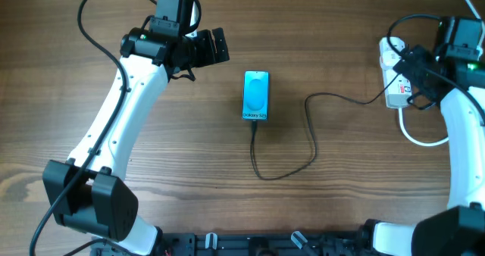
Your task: Plug charger to phone and switch on socket
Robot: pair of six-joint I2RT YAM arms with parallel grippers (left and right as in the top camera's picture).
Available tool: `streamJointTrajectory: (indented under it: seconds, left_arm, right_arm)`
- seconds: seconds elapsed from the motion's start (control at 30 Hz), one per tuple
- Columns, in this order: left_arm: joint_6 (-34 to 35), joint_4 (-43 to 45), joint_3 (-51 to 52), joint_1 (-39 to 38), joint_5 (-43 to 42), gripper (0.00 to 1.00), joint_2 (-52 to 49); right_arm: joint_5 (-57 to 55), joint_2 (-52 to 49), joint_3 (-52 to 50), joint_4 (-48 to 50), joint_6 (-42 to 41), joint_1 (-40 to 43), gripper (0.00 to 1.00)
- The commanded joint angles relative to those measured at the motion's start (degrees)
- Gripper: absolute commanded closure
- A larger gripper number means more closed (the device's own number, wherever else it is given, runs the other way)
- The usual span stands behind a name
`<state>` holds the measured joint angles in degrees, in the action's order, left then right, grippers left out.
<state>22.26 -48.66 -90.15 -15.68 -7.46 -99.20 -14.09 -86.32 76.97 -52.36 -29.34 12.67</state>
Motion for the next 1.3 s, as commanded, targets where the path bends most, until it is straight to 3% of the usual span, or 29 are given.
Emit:
streamJointTrajectory:
  seconds: [0.0,0.27,0.6,1.27]
  left_arm:
    - [0.7,0.0,0.0,0.1,0.9,0.00,-0.3]
    - [0.7,0.0,0.0,0.1,0.9,0.00,-0.3]
    - [0.7,0.0,0.0,0.1,0.9,0.00,-0.3]
    - [0.7,0.0,0.0,0.1,0.9,0.00,-0.3]
  right_arm:
    - [5.0,-3.6,0.3,3.1,0.5,4.9,0.00]
    - [7.7,-10.7,0.3,10.0,0.7,14.6,0.00]
    - [14.9,-23.9,0.3,15.9,0.8,14.7,0.00]
    - [11.1,-27.9,0.3,22.0,-10.7,11.2,0.00]
